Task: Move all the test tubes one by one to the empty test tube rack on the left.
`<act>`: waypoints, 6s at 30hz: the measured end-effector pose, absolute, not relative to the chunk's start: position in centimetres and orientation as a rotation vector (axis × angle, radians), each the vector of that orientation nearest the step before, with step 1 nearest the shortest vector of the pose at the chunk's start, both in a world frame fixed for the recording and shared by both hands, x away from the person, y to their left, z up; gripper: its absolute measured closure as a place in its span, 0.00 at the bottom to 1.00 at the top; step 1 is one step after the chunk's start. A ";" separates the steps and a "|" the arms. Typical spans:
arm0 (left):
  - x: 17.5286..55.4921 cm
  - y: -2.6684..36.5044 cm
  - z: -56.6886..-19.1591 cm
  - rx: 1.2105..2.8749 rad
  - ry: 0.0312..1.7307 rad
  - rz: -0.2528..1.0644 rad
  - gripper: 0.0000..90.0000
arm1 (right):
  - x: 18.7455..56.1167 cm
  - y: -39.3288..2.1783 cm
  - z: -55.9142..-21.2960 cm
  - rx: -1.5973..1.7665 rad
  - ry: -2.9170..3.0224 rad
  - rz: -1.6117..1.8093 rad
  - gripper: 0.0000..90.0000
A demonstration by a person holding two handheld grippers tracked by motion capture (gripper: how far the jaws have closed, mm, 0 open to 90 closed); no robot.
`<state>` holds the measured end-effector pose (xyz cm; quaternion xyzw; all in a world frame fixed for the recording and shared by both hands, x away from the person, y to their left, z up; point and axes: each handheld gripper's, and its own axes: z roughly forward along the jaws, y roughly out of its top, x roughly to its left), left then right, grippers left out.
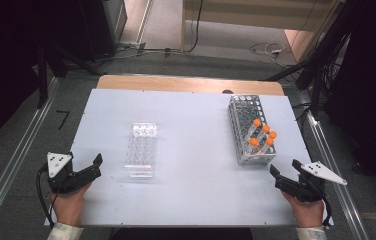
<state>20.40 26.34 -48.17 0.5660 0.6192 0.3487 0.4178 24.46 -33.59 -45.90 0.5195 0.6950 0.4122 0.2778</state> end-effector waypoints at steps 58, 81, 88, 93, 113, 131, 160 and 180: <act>20.5 26.2 -48.3 1.434 1.560 0.874 0.09 | 29.6 -26.1 -45.7 1.247 1.967 1.178 0.79; 20.4 25.7 -48.0 1.445 1.544 0.872 0.09 | 28.4 -26.4 -40.1 1.191 1.907 1.250 0.80; 20.1 25.4 -47.2 1.427 1.521 0.856 0.09 | 27.9 -25.4 -39.3 1.150 1.931 1.277 0.80; 19.8 24.6 -46.6 1.443 1.486 0.848 0.09 | 27.9 -24.6 -39.4 1.136 1.955 1.290 0.80; 19.4 22.2 -44.9 1.498 1.392 0.804 0.09 | 27.8 -18.8 -40.9 1.029 2.104 1.304 0.80; 20.1 17.5 -43.6 1.597 1.263 0.717 0.11 | 27.0 -13.4 -42.1 0.912 2.223 1.302 0.80; 23.8 9.3 -40.6 1.727 1.011 0.523 0.52 | 26.7 -8.2 -43.4 0.797 2.321 1.299 0.80; 24.5 8.7 -41.2 1.743 0.998 0.469 0.75 | 26.8 -8.2 -43.2 0.810 2.312 1.330 0.80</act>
